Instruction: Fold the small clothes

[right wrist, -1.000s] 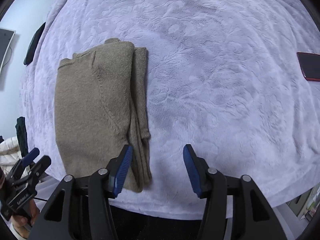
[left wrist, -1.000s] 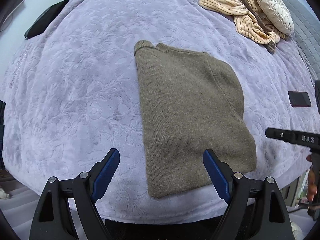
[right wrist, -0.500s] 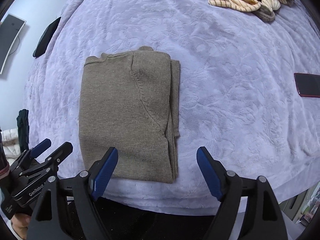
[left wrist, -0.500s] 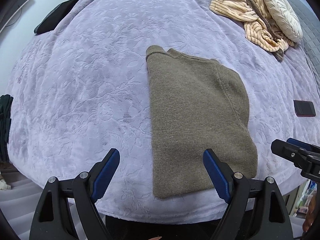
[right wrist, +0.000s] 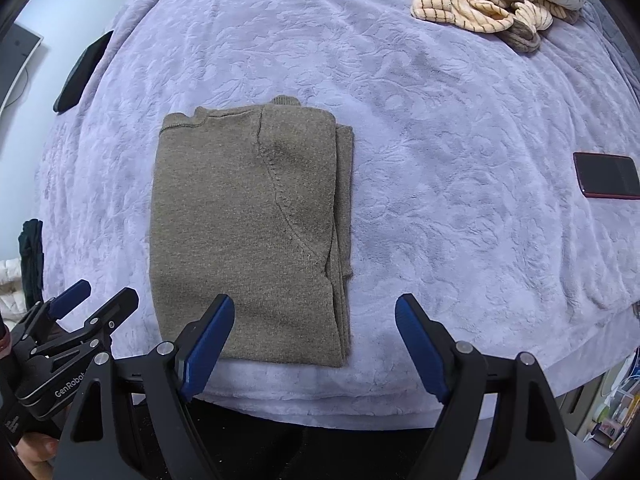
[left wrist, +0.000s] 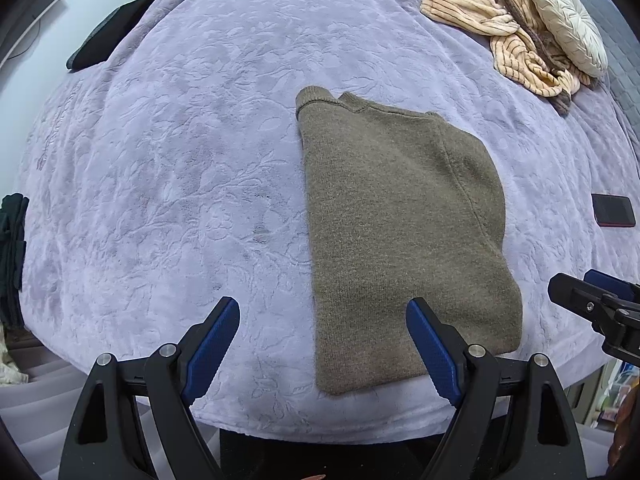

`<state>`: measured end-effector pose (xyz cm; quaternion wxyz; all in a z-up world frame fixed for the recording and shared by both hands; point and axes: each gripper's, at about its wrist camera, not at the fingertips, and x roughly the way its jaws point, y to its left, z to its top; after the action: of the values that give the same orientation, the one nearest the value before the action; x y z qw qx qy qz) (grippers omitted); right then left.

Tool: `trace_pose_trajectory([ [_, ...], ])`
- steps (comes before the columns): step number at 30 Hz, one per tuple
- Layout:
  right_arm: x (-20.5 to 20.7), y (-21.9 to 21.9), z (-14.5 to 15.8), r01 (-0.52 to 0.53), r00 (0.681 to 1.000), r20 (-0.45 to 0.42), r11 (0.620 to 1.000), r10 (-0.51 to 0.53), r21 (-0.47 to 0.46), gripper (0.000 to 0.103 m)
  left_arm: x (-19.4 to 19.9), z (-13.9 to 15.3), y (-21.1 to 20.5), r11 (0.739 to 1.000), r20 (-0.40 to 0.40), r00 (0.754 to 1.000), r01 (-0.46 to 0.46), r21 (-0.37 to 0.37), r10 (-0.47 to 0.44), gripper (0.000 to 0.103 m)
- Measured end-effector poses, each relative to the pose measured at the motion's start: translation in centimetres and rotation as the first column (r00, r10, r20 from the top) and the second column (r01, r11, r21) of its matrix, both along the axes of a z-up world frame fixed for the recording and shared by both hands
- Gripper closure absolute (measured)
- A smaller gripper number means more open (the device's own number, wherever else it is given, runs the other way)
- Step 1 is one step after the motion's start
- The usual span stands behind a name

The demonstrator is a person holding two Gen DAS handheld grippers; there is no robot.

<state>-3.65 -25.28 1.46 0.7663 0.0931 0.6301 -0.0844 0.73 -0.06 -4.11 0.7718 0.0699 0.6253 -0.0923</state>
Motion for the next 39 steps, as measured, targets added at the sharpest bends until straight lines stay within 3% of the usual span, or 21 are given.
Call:
trace_pose_trajectory([
  [39, 0.1, 1.5, -0.4, -0.036, 0.999, -0.025, 0.998, 0.035, -0.047, 0.018, -0.1, 0.0, 0.2, 0.999, 0.006, 1.0, -0.003, 0.043, 0.003, 0.017],
])
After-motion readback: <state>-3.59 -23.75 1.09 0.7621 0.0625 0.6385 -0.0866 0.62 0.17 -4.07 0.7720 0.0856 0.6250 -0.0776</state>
